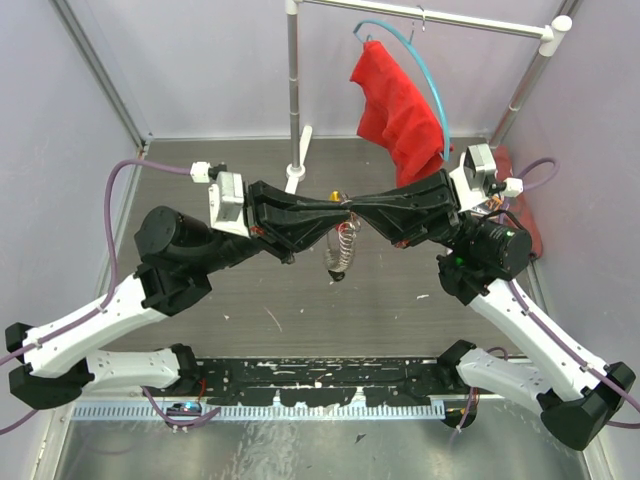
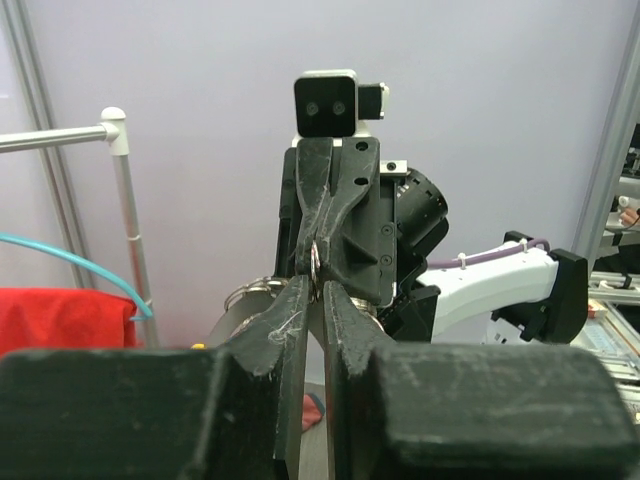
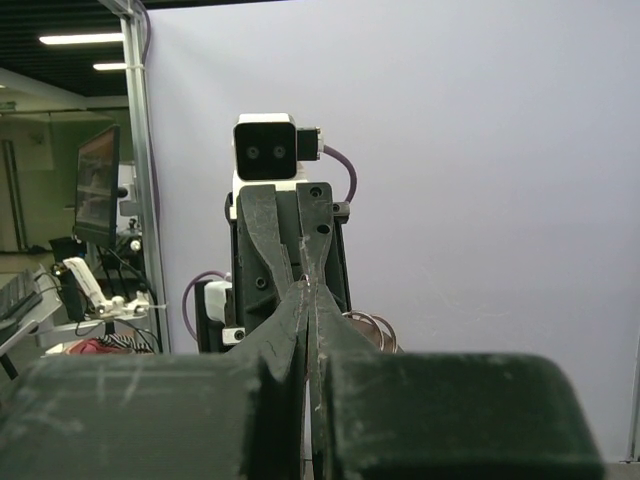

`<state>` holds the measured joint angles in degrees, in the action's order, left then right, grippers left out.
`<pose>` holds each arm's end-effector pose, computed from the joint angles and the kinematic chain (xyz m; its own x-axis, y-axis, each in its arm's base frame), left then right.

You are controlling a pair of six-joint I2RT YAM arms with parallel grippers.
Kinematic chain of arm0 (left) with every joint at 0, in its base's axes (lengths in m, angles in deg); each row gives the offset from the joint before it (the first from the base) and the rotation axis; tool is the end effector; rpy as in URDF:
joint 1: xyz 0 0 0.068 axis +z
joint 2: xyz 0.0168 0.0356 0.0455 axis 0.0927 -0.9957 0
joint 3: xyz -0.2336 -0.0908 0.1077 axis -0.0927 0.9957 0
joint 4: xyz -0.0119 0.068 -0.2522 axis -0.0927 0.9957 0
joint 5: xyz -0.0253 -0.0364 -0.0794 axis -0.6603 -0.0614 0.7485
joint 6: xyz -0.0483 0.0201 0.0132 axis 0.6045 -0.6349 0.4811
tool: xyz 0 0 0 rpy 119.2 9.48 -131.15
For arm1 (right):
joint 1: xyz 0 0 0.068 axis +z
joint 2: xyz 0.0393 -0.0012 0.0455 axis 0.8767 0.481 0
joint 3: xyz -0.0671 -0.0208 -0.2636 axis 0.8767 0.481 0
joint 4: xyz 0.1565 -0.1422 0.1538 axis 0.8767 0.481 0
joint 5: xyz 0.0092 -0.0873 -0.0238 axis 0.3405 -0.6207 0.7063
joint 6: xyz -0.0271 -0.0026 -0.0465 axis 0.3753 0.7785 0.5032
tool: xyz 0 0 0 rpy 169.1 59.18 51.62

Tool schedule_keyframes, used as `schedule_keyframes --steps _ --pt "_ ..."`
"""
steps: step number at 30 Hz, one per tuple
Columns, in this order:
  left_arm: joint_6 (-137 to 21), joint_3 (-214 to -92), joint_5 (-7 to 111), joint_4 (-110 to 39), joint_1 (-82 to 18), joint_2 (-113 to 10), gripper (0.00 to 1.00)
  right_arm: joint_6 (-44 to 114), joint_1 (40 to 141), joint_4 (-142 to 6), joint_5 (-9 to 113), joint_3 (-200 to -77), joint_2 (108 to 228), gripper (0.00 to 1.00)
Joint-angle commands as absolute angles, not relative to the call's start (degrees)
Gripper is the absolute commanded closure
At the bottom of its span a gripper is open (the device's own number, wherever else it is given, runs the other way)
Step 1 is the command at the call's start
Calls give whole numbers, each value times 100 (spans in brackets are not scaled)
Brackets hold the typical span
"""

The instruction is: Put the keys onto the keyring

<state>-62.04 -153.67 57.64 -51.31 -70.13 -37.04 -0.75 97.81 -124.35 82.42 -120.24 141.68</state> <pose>0.0836 -0.1982 0.5061 0.0828 -0.4700 -0.8788 0.9870 0.1607 0.0070 0.1189 0.1153 0.4856 0.0085 0.6702 -0.7422 -0.9996 -0.0138 -0.0238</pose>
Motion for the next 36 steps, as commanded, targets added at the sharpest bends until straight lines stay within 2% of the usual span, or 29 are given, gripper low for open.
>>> schedule_keyframes --steps 1,4,8,10,13,16,17,18,21,24,27,30,36 --pt "-6063 -15337 5742 -5563 -7040 -3627 82 24 9805 -12520 8100 -12102 14074 99" --pt "-6026 -15380 5782 -5545 -7038 -3694 83 19 9815 -12528 8118 -12109 14077 99" --pt "-5995 -15421 5813 -5533 -7041 -3779 91 16 9816 -12522 8127 -12092 14063 99" --pt "-5985 -15439 5848 -5510 -7036 -3816 92 20 9819 -12518 8119 -12087 14053 99" --pt "-5978 -15478 5841 -5409 -7036 -3840 100 31 9816 -12497 8147 -12097 14048 99" --pt "-6068 -15576 5841 -5159 -7036 -3836 100 120 9814 -12394 8268 -12142 14044 99" --pt "-6132 -15645 5835 -5001 -7036 -3820 100 240 9814 -12229 8358 -12211 14026 96" --pt "-6228 -15722 5831 -4795 -7038 -3819 100 442 9814 -11977 8475 -12299 13999 89" --pt "-6612 -16064 5789 -3937 -7036 -3782 100 1330 9815 -10505 8898 -12706 13846 68" --pt "-7044 -16530 5706 -2883 -7038 -3789 100 2713 9814 -8433 9377 -13476 13741 60" --pt "-7499 -17189 5725 -1570 -7036 -3911 100 4178 9816 -6185 9747 -14289 13829 57" --pt "-7835 -17732 5724 -544 -7041 -4058 100 5204 9816 -4647 9809 -14818 13962 57" --pt "-8273 -18550 5903 943 -7036 -4395 100 5762 9817 -3431 9567 -15204 14190 57"
